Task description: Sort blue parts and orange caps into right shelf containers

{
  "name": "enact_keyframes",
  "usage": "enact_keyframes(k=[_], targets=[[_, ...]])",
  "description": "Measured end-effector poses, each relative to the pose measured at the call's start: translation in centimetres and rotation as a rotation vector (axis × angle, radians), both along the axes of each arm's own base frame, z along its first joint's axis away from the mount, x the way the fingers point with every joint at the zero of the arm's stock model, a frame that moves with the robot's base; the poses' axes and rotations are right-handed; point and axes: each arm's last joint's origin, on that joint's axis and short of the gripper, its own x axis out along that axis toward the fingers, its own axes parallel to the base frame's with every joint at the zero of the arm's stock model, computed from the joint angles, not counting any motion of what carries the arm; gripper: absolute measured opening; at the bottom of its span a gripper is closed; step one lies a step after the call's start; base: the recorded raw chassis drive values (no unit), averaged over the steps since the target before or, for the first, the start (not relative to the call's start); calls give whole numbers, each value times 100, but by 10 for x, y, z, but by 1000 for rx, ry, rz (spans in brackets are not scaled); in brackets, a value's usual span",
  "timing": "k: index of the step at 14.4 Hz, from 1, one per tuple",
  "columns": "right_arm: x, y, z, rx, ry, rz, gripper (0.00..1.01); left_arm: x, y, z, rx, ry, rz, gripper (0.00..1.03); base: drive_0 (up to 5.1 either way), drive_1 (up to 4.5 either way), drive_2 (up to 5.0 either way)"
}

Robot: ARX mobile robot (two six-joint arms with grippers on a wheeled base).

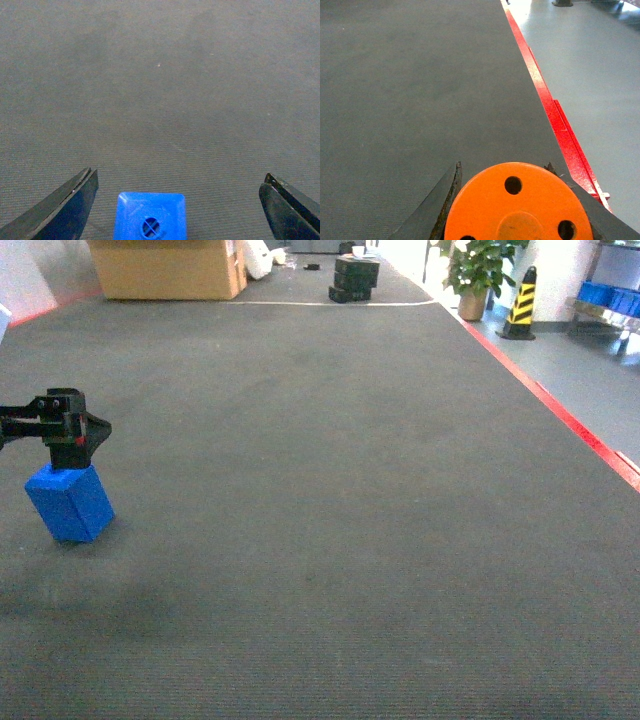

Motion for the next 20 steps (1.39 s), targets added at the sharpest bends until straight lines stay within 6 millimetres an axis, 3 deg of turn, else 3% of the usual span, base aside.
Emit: enact_keyframes(k=[3,12,15,17,18,19,20], targets=[[0,0,0,0,0,0,43,17,8,-11,-5,37,27,98,0,0,0],[0,0,0,0,0,0,43,21,10,-46,-8,133,45,97,0,0,0],[0,0,0,0,0,0,43,16,6,-56,4,153,56,52,0,0,0],[0,0,0,0,0,0,43,13,5,-44,29,80,101,45,0,0,0],[0,0,0,0,0,0,43,13,5,-24,46,-6,143,45,0,0,0],[0,0,0,0,0,0,43,15,7,12,52,-121,199,45,0,0,0],[0,0,0,0,0,0,43,19,6,67,57,-291,242,45,0,0,0]])
